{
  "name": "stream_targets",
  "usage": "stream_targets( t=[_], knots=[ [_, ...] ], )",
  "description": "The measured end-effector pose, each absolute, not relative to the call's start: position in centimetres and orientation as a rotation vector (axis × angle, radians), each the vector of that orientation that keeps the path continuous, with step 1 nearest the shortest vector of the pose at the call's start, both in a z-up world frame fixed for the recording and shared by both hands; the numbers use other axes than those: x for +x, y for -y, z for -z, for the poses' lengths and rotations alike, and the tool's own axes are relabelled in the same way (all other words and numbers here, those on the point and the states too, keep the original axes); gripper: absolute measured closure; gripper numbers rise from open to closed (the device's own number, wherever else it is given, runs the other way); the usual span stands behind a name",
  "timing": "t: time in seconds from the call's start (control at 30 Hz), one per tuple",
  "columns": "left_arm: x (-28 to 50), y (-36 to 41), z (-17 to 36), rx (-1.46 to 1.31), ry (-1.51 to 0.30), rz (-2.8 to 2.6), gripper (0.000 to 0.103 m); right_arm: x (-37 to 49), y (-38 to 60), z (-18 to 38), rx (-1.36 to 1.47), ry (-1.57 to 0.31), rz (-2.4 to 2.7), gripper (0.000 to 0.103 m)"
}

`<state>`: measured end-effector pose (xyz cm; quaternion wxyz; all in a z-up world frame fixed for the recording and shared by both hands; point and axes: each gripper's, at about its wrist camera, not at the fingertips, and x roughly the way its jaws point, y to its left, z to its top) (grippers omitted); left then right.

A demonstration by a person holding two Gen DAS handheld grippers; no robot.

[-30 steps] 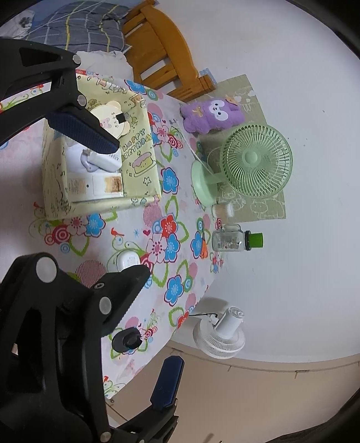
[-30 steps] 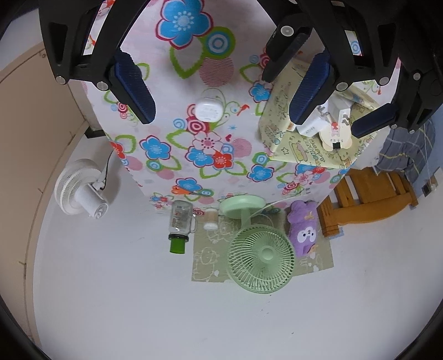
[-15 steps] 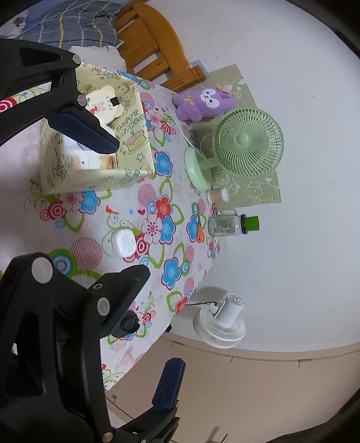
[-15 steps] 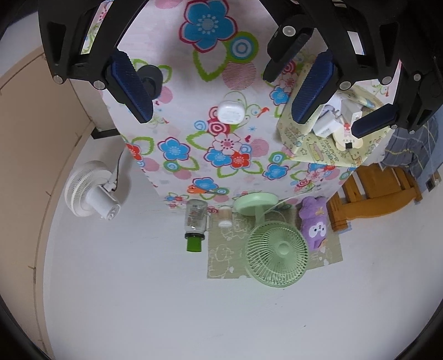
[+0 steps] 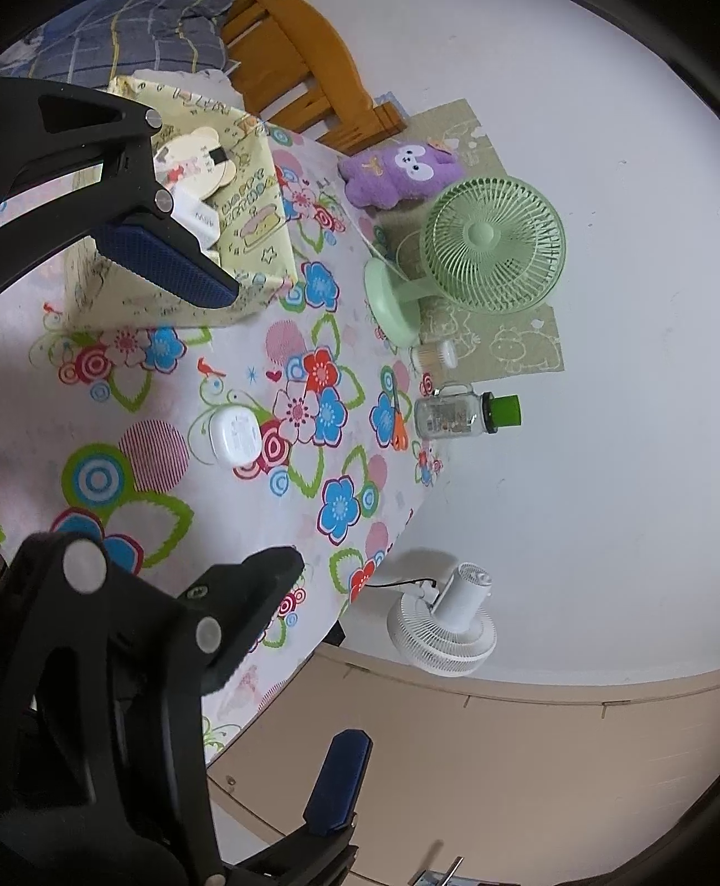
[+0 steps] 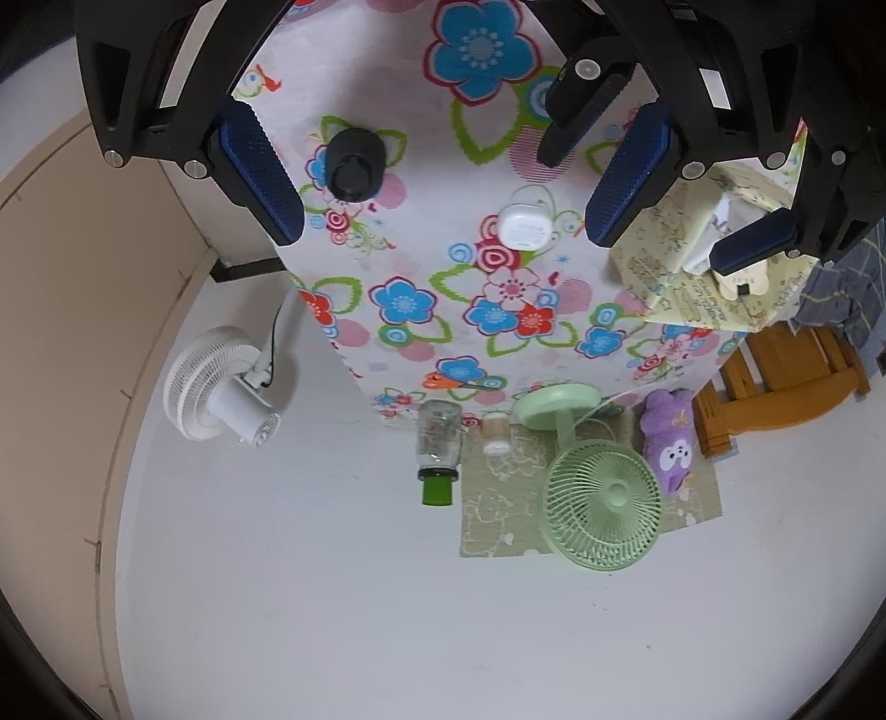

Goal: Organize rigid objects
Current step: 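Move the right tool over the black cap while the left tool approaches the white case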

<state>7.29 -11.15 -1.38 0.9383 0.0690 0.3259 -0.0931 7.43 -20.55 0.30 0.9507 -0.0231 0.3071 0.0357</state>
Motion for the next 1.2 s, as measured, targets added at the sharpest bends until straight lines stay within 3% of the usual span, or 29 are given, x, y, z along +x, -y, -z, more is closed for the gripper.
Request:
stream_targets(
  t=[0.97,1.2],
  knots=[
    [12.4,15.7,9.6,0.137,-0.789,0.179,0.0,12.5,27.4,8.4,-0.018,-0.75,-0.032,0.001],
    [13.7,15.6,11.4,0.138,-0.829,0.168,0.001,14.4,28.0,10.8,-0.013,-0.811,-0.016,0.01]
  ],
)
